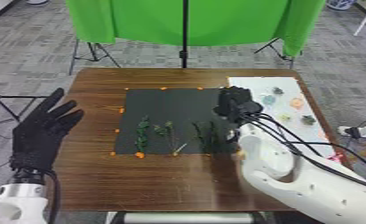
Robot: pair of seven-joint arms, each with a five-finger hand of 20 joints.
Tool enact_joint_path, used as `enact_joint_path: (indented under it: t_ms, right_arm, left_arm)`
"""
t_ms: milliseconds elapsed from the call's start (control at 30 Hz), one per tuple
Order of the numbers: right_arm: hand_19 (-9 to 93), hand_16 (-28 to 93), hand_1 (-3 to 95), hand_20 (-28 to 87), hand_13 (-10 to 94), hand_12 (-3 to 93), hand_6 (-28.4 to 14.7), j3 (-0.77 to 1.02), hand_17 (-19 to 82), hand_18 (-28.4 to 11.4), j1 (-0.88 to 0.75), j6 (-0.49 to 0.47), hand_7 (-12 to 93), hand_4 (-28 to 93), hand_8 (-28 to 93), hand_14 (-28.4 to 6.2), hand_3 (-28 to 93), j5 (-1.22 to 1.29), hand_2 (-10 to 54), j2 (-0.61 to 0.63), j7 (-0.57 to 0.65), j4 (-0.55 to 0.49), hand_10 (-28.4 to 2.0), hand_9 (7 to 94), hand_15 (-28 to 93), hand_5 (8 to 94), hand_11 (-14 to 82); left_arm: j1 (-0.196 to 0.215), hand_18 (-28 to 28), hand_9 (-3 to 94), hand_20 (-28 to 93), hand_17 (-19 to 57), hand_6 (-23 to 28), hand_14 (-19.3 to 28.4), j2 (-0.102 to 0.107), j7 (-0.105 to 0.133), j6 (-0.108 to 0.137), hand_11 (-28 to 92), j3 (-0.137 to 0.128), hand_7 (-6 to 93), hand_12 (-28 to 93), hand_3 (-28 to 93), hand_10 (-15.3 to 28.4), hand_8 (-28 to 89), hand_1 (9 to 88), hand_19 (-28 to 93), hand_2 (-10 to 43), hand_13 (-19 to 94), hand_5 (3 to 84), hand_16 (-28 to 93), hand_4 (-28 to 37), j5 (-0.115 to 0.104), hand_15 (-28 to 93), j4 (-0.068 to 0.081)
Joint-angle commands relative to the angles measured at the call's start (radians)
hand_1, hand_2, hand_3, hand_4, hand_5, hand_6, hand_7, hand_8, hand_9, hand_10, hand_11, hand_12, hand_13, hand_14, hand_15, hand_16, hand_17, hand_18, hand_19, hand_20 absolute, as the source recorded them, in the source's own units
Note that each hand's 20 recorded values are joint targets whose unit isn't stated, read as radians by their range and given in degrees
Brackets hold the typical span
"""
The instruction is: Arrange flowers
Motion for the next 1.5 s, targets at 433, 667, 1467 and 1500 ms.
enact_joint_path:
  t_ms: [433, 667, 1467, 1500]
  right_arm:
    - [93, 18, 54.8, 41, 77, 34.4, 1.9, -0.292, 32, -23.8, 0.252, -0.051, 20, -28, 4, -5.9, 70, 0.033, -9.5, -0.577, -0.090, 0.239, -7.7, 86.5, 77, 87.9, 32.5]
    - [93, 18, 54.7, 41, 76, 31.2, 3.2, -0.291, 31, -23.8, 0.245, -0.141, 19, -28, 2, -6.3, 67, 0.016, -9.5, -0.578, -0.075, 0.285, -8.1, 84.4, 78, 86.9, 39.2]
    - [92, 16, 42.6, 42, 71, 19.9, 2.6, -0.314, 28, -24.0, 0.260, -0.207, 16, -28, -6, -7.5, 68, -0.023, -9.5, -0.578, -0.039, 0.315, -10.4, 76.6, 80, 74.4, 52.4]
    - [92, 16, 42.1, 42, 71, 19.7, 2.6, -0.309, 28, -24.1, 0.254, -0.215, 16, -28, -7, -7.6, 69, -0.017, -9.5, -0.576, -0.037, 0.311, -10.4, 76.5, 80, 74.1, 52.6]
  left_arm:
    - [-0.250, 28.4, 34.3, 17, -6.6, 7.5, 27.5, 0.125, -0.057, -0.005, 22, 0.063, 13.0, 11, 79, 19.0, -10, 23.6, 55, 5.6, 27, 35.1, -7, -24.8, 0.011, 51, 0.040]
    - [-0.289, 28.4, 34.3, 17, -6.6, 7.5, 27.5, 0.131, -0.063, -0.023, 22, 0.086, 13.0, 11, 79, 19.0, -10, 23.6, 55, 5.6, 27, 35.2, -7, -24.8, 0.013, 51, 0.057]
    - [-0.292, 28.4, 34.4, 17, -6.5, 7.7, 27.5, 0.117, -0.069, -0.037, 22, 0.099, 12.8, 11, 80, 19.0, -10, 23.9, 55, 5.6, 27, 35.4, -7, -24.6, 0.014, 51, 0.067]
    - [-0.287, 28.4, 34.5, 17, -6.5, 7.7, 27.6, 0.116, -0.067, -0.040, 22, 0.097, 12.8, 11, 80, 18.9, -10, 24.0, 55, 5.7, 27, 35.4, -7, -24.4, 0.014, 51, 0.067]
